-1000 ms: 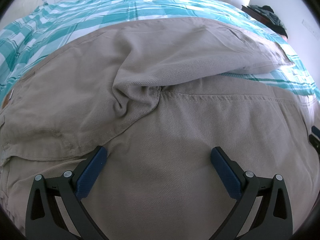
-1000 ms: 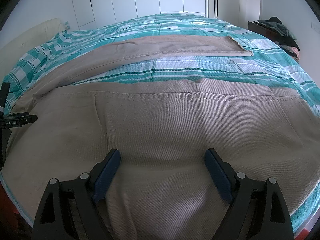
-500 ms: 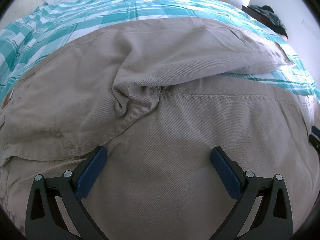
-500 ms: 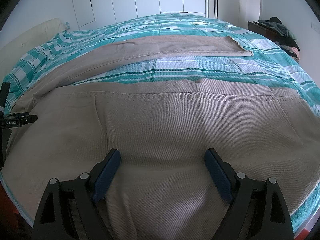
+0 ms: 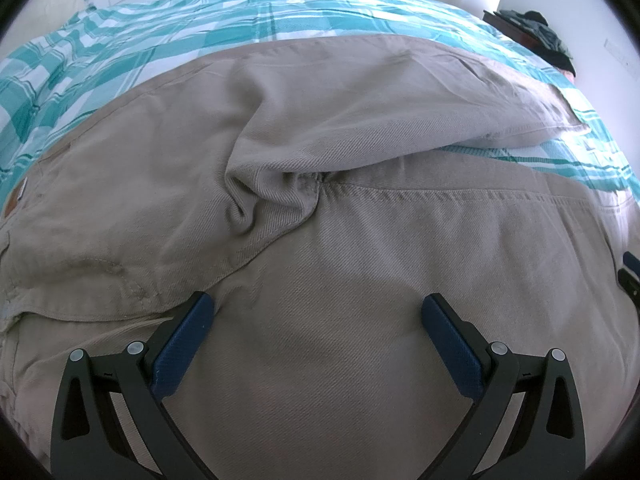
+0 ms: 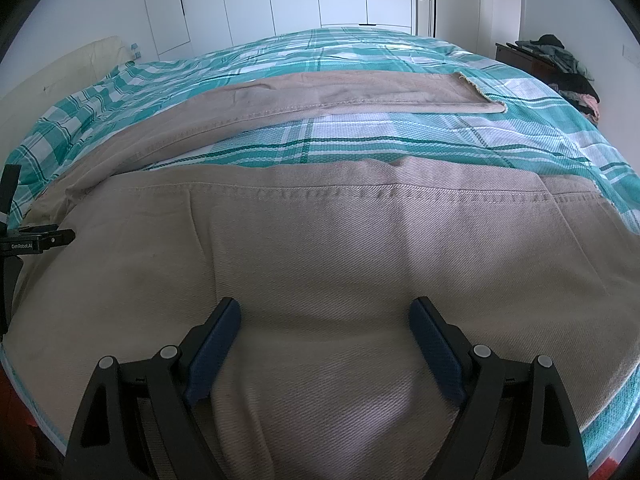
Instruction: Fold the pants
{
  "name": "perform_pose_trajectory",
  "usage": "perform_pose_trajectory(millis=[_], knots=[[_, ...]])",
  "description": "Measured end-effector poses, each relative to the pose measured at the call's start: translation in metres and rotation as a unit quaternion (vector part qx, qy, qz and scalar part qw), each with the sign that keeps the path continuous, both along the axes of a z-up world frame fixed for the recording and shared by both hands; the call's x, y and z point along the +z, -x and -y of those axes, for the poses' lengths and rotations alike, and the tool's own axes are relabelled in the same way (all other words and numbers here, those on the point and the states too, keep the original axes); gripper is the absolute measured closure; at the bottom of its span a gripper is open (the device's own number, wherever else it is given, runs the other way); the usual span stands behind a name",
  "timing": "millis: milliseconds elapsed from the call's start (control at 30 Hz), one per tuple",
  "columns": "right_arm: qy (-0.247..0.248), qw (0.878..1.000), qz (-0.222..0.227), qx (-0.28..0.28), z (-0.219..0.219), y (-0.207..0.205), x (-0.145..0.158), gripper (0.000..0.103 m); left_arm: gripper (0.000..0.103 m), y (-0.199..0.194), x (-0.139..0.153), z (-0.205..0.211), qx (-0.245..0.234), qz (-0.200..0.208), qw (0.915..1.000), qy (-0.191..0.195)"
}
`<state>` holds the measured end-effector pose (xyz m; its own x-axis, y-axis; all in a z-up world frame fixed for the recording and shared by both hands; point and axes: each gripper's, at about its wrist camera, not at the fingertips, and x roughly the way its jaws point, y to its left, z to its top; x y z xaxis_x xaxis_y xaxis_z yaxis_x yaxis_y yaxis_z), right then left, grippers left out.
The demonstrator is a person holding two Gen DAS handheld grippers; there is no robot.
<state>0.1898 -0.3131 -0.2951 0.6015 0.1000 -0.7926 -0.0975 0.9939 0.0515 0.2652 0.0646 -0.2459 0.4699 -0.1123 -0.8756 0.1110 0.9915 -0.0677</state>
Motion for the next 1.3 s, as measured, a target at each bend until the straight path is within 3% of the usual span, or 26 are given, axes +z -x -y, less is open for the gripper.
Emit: perform_pose_trajectory(millis=[1300], knots=[[-0.001, 1.000, 0.003, -0.001, -0.0020, -0.0053, -0.0027, 0.017, 0.000, 0.0000, 0.0002, 0.0004, 0.001, 0.000, 1.0000, 0.000]])
